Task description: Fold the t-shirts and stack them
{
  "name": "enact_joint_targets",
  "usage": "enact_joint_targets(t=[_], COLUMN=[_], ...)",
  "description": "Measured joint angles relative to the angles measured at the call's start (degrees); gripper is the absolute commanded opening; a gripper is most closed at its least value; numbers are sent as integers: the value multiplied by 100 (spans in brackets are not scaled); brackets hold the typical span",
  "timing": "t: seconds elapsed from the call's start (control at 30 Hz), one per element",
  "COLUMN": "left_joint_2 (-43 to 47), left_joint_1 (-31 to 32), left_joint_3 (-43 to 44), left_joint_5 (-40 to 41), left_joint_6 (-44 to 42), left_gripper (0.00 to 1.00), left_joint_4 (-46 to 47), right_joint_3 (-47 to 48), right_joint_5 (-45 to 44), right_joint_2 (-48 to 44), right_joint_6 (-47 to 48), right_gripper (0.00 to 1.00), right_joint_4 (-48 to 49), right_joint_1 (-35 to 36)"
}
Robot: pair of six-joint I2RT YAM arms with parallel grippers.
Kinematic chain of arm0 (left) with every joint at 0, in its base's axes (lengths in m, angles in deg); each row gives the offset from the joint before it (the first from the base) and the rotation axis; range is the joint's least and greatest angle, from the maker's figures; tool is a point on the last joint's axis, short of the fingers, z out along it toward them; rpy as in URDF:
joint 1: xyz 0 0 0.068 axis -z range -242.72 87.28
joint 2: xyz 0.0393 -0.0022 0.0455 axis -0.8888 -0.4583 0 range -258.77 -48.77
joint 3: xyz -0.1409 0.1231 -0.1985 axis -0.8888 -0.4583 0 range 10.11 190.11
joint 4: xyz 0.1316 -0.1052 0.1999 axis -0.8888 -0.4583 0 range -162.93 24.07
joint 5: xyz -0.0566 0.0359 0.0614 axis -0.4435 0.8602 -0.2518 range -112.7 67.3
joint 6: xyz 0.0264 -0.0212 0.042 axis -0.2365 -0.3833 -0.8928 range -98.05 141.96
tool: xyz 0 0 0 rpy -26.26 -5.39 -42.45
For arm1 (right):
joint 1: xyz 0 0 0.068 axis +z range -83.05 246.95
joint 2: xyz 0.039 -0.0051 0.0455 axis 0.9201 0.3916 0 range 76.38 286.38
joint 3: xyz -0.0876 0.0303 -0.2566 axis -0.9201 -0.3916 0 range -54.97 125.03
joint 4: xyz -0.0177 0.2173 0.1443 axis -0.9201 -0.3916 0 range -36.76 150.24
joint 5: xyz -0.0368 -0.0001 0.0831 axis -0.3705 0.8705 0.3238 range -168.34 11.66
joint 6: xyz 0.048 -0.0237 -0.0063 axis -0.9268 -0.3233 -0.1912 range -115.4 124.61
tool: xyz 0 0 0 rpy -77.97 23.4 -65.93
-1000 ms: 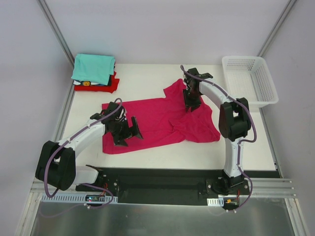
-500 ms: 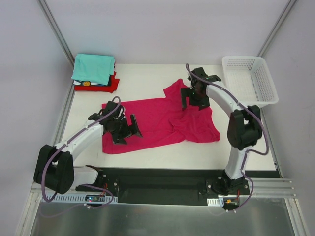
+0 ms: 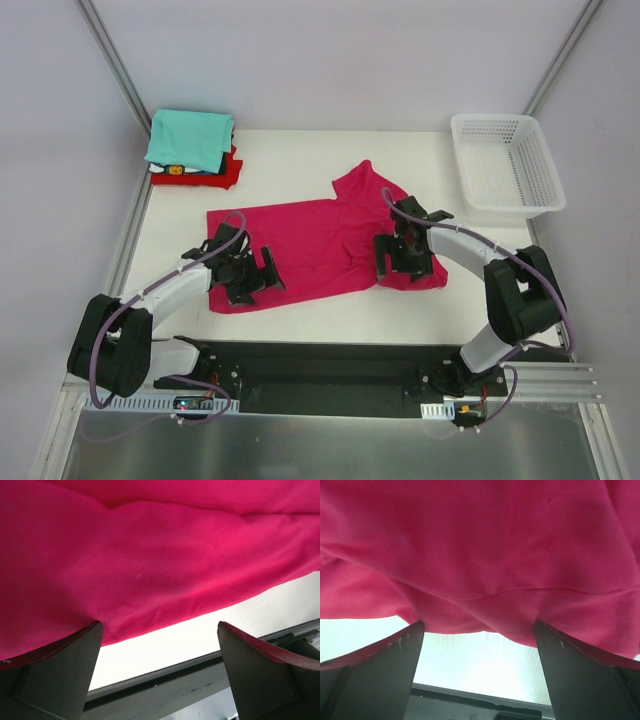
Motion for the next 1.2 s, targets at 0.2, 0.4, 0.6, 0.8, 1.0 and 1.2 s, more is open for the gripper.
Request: enact_joint_targets(t=[0.2,0.4,0.6,0.8,1.0,1.2], left_joint_2=[-168,-411,-487,-103,509,1106], left_joint_1=[0,-2,-9,-11,-11,-9], left_joint_3=[-31,48,2,-299,-608,-896], left_joint_5=[-195,-280,-376,-181,-59,-81], left_joint_6=[68,74,175,343,522,660], left_gripper=[99,99,99,99,99,99], left_joint_4=[494,730,914,918,540,173], right_joint_3=[-210,-138,-74,-74,2,7], right_joint_5=[26,-105,-389,-761,-787,-785], right_joint_2=[164,275,367,417,485,485], right_joint_6=[-114,-94,-37,26,72,105], right_gripper=[96,96,96,96,96,96], right_joint_4=[348,393,385,382,313,299], right_joint_1=[2,-4,-136,-291,-315,-315])
